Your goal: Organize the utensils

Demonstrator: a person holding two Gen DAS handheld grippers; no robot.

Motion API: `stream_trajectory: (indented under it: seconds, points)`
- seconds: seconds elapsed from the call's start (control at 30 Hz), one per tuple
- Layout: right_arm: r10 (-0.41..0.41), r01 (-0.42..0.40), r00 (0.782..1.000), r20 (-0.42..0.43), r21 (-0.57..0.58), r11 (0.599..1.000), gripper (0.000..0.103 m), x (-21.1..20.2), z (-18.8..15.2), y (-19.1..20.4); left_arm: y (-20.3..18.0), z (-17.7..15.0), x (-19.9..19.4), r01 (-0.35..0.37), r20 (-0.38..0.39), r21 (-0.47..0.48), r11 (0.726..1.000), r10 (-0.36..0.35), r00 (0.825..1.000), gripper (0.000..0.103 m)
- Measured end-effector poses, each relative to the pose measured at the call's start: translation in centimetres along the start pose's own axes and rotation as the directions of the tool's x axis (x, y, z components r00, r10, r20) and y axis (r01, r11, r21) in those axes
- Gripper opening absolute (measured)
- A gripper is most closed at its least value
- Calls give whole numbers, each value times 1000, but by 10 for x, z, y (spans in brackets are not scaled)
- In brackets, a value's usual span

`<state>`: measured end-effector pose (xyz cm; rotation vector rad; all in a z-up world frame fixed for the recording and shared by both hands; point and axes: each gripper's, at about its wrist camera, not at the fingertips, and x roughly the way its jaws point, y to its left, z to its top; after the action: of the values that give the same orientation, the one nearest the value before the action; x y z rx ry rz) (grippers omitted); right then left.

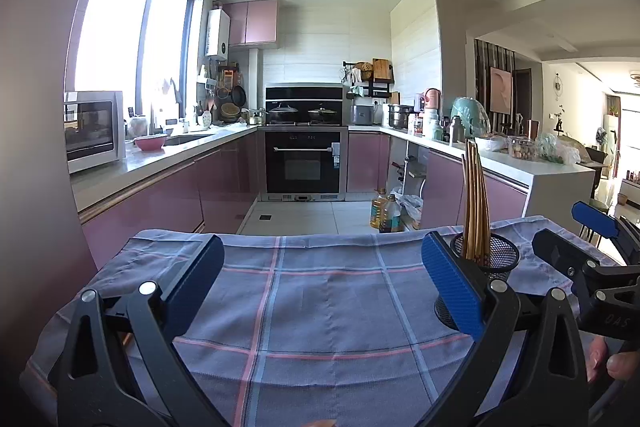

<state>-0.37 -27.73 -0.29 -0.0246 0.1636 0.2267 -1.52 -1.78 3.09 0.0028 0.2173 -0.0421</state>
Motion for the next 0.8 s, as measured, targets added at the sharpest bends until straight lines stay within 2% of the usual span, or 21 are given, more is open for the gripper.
stream_trajectory:
  seconds: [0.8]
  points:
    - [-1,1,1000,11,4,1000,96,-4,-3,3,4,-2,-6,-2,-6,-17,1000,2,1000,97]
